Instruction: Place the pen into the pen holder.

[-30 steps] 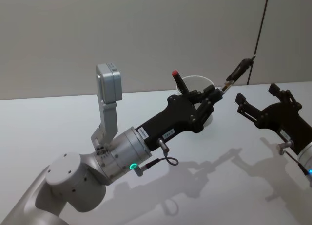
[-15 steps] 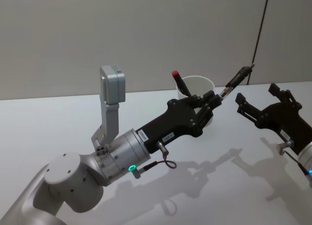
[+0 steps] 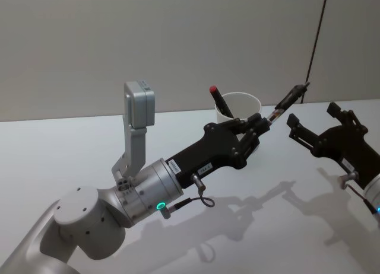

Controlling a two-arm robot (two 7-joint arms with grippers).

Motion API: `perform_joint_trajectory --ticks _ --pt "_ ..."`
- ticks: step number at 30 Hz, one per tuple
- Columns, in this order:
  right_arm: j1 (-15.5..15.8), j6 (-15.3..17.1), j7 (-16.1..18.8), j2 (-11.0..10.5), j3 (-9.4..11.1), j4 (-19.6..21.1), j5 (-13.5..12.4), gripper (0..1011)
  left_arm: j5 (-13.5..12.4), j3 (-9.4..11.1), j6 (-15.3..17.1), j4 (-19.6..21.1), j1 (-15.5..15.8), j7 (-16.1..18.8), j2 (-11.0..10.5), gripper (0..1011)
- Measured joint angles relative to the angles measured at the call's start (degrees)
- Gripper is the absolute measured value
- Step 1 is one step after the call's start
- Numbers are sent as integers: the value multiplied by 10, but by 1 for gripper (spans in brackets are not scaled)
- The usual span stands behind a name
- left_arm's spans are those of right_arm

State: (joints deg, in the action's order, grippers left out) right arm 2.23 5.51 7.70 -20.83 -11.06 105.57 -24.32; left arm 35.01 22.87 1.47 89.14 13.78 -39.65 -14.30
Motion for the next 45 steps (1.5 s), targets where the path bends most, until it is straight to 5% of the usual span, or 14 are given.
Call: perform_joint_trajectory --ticks 12,23,45 --pt "15 20 14 -22 18 20 -53 1001 -1 1 1 0 0 1 -1 116" --pt "39 50 25 -50 44 47 -144 1001 -1 1 1 -1 0 2 -1 116" --pt "70 165 36 -104 101 87 -423 1001 -1 1 1 -1 0 2 -1 116"
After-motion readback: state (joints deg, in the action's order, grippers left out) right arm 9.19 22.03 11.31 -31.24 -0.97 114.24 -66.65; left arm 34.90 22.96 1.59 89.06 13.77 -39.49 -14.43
